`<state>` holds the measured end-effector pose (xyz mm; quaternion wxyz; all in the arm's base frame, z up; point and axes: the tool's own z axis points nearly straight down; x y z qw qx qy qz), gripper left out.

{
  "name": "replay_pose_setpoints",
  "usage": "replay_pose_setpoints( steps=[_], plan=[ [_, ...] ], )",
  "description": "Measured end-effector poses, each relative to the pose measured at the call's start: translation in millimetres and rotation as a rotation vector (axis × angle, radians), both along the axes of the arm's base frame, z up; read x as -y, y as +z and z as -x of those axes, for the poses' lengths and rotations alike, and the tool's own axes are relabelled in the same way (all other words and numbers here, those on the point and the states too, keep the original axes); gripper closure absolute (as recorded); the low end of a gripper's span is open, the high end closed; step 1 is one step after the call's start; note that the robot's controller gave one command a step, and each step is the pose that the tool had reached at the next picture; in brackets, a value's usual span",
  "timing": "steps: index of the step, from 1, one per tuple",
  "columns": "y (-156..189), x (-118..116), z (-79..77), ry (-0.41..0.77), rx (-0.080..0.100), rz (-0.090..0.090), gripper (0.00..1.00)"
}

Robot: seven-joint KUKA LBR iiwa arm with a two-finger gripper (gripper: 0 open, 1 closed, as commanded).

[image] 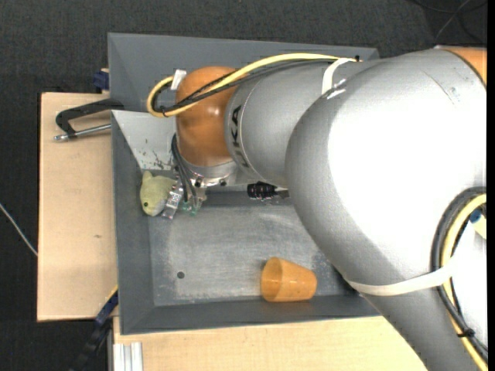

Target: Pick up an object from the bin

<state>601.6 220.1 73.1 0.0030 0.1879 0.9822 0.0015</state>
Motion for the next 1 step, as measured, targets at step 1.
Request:
replay_pose_setpoints(
  steps=[1],
  plan=[
    [223.1, 4.7, 10.6, 0.128, 0.01, -0.002, 1.0]
  ],
)
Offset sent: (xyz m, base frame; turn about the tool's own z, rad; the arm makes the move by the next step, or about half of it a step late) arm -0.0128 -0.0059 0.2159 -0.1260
